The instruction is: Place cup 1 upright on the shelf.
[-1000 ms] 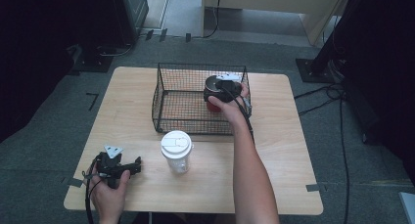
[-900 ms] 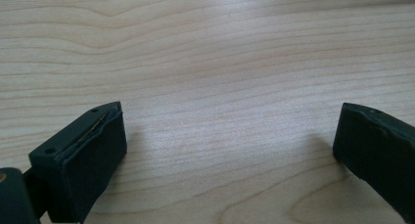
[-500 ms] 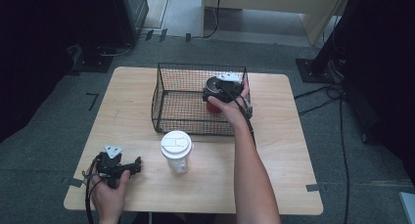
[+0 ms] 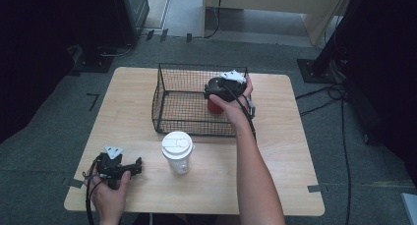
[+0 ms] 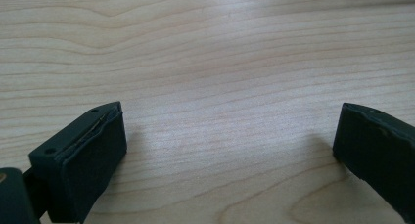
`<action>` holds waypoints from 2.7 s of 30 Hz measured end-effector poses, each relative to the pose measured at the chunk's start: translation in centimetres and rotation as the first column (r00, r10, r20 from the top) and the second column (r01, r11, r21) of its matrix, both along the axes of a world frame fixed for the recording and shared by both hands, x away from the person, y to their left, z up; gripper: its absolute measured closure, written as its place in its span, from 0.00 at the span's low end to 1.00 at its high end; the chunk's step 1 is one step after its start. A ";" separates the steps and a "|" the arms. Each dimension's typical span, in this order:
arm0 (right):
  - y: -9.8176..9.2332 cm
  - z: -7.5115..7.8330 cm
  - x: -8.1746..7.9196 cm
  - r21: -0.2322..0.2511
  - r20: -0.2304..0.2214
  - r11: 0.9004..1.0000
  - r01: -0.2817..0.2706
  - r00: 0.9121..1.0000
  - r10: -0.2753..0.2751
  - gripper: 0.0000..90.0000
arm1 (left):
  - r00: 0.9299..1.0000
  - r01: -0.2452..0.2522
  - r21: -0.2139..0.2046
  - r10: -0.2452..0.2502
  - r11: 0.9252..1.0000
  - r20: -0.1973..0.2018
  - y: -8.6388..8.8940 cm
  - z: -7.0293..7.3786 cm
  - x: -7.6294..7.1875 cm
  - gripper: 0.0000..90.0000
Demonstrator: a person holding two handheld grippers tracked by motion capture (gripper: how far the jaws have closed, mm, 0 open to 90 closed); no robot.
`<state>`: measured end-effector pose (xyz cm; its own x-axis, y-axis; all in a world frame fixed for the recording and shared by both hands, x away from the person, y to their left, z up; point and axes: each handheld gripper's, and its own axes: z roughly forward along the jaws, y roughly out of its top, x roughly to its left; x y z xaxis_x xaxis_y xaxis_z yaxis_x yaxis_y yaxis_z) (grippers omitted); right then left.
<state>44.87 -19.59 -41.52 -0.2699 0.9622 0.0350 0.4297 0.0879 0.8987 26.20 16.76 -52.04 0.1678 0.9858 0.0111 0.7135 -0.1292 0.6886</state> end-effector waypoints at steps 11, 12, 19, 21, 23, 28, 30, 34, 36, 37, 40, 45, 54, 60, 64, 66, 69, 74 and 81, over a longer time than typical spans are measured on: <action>0.2 1.6 -1.0 0.021 0.053 1.000 -0.009 0.999 0.008 0.00 | 1.000 0.000 0.000 0.000 1.000 0.001 0.0 0.0 0.0 0.00; 0.2 1.6 -1.0 0.021 0.053 1.000 -0.009 0.999 0.008 0.00 | 1.000 -0.001 0.000 0.001 1.000 0.001 0.0 0.0 0.0 0.00; 0.2 2.8 -2.0 0.017 0.079 1.000 -0.016 0.997 0.014 0.00 | 1.000 0.000 0.000 0.000 1.000 0.001 0.0 0.0 0.0 0.00; 0.3 3.2 -2.4 0.016 0.082 1.000 -0.019 0.996 0.018 0.00 | 1.000 -0.001 0.000 0.001 1.000 0.001 0.0 0.0 0.0 0.00; 0.3 3.6 -2.9 0.022 0.087 0.999 -0.024 0.996 0.022 0.00 | 1.000 0.000 0.000 0.000 1.000 0.001 0.0 0.0 0.0 0.00; 0.4 4.2 -4.2 0.016 0.098 0.999 -0.042 0.994 0.041 0.00 | 1.000 -0.003 -0.003 0.003 1.000 0.003 0.0 0.0 0.0 0.00; 0.4 4.3 -4.9 0.020 0.100 0.999 -0.049 0.994 0.047 0.00 | 1.000 -0.002 -0.002 0.002 1.000 0.002 0.0 0.0 0.0 0.00; 0.2 4.3 -6.1 0.021 0.102 0.998 -0.055 0.993 0.052 0.00 | 1.000 -0.002 -0.001 0.002 1.000 0.002 0.0 0.0 0.0 0.00; 0.1 4.4 -6.8 0.019 0.109 0.998 -0.060 0.992 0.058 0.00 | 1.000 -0.001 -0.001 0.001 1.000 0.002 0.0 0.0 0.0 0.00; 0.1 4.5 -7.1 0.016 0.111 0.998 -0.062 0.992 0.060 0.00 | 1.000 -0.001 -0.001 0.001 1.000 0.002 0.0 0.0 0.0 0.00; -0.1 4.5 -8.2 0.018 0.116 0.997 -0.069 0.991 0.066 0.00 | 1.000 -0.001 -0.001 0.001 1.000 0.002 0.0 0.0 0.0 0.00; -0.3 4.2 -9.8 0.021 0.118 0.997 -0.080 0.990 0.077 0.00 | 1.000 -0.001 -0.001 0.001 1.000 0.002 0.0 0.0 0.0 0.00; -0.8 3.5 -13.0 0.022 0.114 0.994 -0.111 0.988 0.107 0.00 | 1.000 -0.001 -0.001 0.001 1.000 0.001 0.0 0.0 0.0 0.00; -0.8 2.6 -15.3 0.032 0.112 0.990 -0.136 0.985 0.132 0.00 | 1.000 -0.001 -0.001 0.001 1.000 0.001 0.0 0.0 0.0 0.00; -0.6 1.9 -16.7 0.013 0.112 0.988 -0.153 0.982 0.151 0.00 | 1.000 0.000 -0.001 0.000 1.000 0.001 0.0 0.0 0.0 0.00; -0.5 1.5 -17.3 0.011 0.109 0.986 -0.168 0.980 0.166 0.00 | 1.000 -0.001 -0.001 0.001 1.000 0.001 0.0 0.0 0.0 0.00; -0.2 1.0 -18.1 0.007 0.104 0.984 -0.180 0.978 0.178 0.00 | 1.000 -0.001 -0.001 0.001 1.000 0.001 0.0 0.0 0.0 0.00; 0.1 0.4 -19.4 0.016 0.102 0.979 -0.203 0.974 0.200 0.00 | 1.000 -0.001 -0.001 0.001 1.000 0.002 0.0 0.0 0.0 0.00; 0.8 -0.5 -21.0 0.020 0.093 0.972 -0.233 0.969 0.230 0.00 | 1.000 -0.001 -0.001 0.001 1.000 0.003 0.0 0.0 0.0 0.00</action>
<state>23.84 -18.82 -42.01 -0.4886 0.8720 0.0289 0.3183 0.1473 0.9365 26.20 16.75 -52.06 0.1664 0.9860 0.0102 0.7118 -0.1273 0.6907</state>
